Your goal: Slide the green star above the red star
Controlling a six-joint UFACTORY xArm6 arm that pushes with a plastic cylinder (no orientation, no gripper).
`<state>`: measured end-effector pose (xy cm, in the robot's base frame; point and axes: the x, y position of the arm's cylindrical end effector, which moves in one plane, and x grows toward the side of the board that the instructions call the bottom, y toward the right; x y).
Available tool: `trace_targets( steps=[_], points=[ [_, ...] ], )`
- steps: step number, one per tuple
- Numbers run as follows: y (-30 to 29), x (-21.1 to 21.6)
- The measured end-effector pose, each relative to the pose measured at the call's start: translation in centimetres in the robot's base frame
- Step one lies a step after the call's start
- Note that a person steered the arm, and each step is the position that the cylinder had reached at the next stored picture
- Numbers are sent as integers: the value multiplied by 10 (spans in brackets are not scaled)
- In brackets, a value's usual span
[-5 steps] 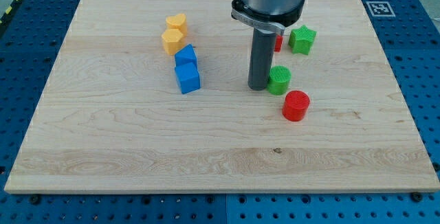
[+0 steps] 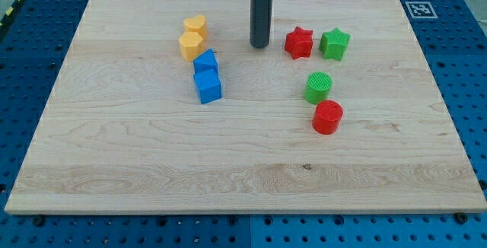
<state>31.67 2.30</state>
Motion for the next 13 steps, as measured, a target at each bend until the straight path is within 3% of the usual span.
trace_targets(
  steps=[1,2,5,7,9,10,13],
  points=[
    [22,-51],
    [47,-49],
    [67,25],
    [79,29],
    [112,-15],
    [155,-24],
    [215,29]
  ],
)
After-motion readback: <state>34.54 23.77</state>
